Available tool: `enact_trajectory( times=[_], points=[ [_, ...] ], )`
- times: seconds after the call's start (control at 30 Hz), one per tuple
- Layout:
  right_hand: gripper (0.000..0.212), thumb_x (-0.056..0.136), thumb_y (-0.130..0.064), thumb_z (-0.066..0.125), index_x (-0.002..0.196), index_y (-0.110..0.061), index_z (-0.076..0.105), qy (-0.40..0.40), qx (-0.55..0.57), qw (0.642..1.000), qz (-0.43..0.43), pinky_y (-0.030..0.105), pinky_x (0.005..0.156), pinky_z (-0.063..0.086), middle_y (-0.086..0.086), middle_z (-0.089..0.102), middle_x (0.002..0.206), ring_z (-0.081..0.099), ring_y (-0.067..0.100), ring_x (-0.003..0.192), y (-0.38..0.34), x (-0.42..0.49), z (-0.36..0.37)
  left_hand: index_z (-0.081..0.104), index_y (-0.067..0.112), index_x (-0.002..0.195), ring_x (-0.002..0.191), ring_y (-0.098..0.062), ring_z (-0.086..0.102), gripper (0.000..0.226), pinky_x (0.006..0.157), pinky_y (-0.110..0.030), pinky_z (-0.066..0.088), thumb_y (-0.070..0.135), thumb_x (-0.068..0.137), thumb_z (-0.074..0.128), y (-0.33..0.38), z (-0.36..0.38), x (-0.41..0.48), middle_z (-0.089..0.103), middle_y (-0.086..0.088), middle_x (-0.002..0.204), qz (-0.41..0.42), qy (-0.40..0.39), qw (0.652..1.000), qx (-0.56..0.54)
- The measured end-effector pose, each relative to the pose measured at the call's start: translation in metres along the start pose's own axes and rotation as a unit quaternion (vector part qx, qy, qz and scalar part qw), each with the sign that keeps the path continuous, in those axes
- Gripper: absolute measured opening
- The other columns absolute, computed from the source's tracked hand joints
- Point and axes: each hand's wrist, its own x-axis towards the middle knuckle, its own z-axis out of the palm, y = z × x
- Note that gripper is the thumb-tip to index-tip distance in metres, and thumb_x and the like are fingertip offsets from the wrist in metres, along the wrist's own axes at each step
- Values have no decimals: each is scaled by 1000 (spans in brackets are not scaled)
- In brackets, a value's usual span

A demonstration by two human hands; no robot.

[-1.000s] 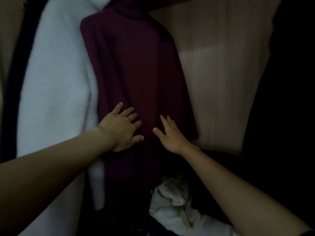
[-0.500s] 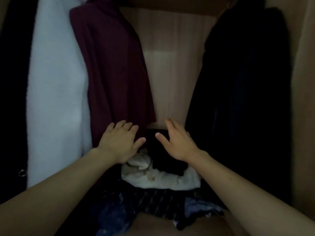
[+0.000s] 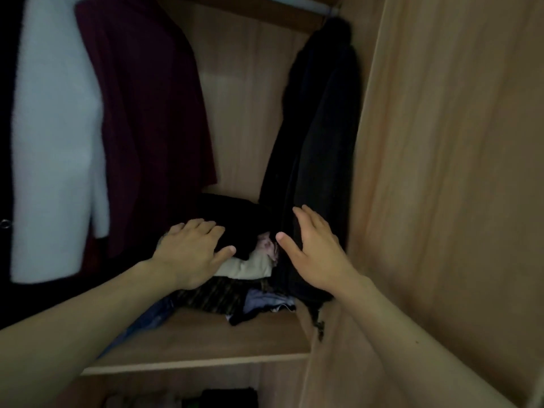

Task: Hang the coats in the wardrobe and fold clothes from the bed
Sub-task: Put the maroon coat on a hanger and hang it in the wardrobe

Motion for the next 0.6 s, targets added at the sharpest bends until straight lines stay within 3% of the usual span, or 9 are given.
enact_trajectory(
  times=[0.1,0.2,0.4,0.6],
  points=[
    [72,96,-58,37,153,-19,17,2,31,999,-7,45,119,20,7,15,162,12,23,149,10,-30,-7,37,21,145,137,-21,34,67,112,-40,28,62,97,15,38,0,-29,40,0,149,4,-10,1000,1],
    [70,98,-52,40,154,-16,19,-8,64,998,6,39,120,19,9,17,162,14,22,149,11,-62,-15,42,23,140,134,-21,37,58,108,-38,31,60,97,28,65,-6,-56,44,0,145,-2,-7,1000,-30],
    [71,97,-55,38,154,-17,19,-15,21,999,31,39,120,20,7,15,162,14,20,149,5,-127,-51,39,19,144,137,-25,35,61,111,-43,31,58,98,30,82,-33,-83,41,-3,150,19,8,998,-56],
    [70,98,-54,38,154,-18,16,1,-38,997,65,37,119,18,5,19,161,15,21,148,-24,-183,-80,42,22,140,135,-23,36,60,108,-42,34,60,96,28,107,-39,-114,44,-1,146,91,26,987,-127]
  ],
)
